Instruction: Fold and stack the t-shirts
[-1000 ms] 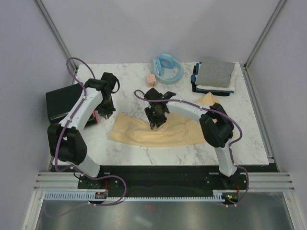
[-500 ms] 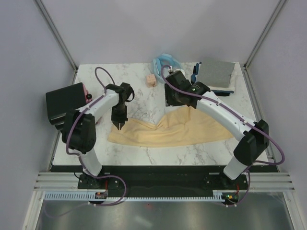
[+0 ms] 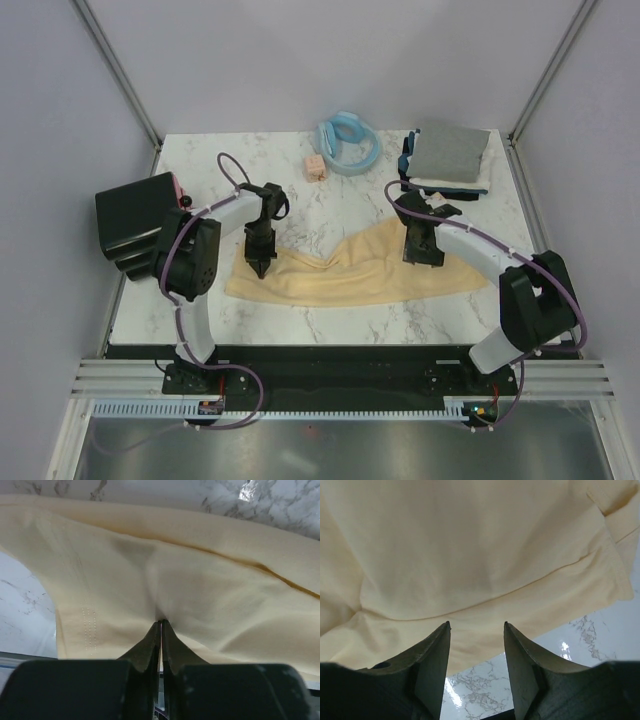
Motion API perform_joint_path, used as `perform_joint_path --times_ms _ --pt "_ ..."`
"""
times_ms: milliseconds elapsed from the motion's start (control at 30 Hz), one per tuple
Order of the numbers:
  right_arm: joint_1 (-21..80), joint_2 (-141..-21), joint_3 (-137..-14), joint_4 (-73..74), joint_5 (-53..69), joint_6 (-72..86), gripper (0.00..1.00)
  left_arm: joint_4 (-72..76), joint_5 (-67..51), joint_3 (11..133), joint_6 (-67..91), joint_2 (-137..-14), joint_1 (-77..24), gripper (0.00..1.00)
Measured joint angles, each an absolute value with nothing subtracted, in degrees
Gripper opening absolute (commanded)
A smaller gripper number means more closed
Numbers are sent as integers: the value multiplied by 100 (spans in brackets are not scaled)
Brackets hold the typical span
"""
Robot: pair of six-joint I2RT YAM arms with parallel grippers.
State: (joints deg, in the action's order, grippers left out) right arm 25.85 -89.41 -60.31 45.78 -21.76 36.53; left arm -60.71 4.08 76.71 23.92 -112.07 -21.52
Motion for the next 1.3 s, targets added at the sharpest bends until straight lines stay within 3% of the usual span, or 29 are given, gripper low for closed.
perform_joint_path --times_ms 233,333,433,567,867,1300 --pt "2327 -9598 -5988 4379 -2132 3752 52 -6112 388 7671 2324 -11332 -2152 2" --pt "2296 -10047 -6217 4442 -2064 3684 41 -6119 388 7614 2318 -11323 -2152 2" --pt "2305 -10372 -6558 4628 -1925 3590 17 -6123 395 7465 2316 -11244 -2152 2" --pt "2307 -10580 -6785 4735 -1741 3417 9 -6208 390 7227 2316 -11144 -2152 2" --pt "2515 -11216 -7640 5192 -1431 2735 5 -6302 263 6709 2318 -10881 -2357 2" --pt "3837 -12790 -10217 5039 -71 2427 4 -6455 -128 6344 2324 -10790 -2891 2"
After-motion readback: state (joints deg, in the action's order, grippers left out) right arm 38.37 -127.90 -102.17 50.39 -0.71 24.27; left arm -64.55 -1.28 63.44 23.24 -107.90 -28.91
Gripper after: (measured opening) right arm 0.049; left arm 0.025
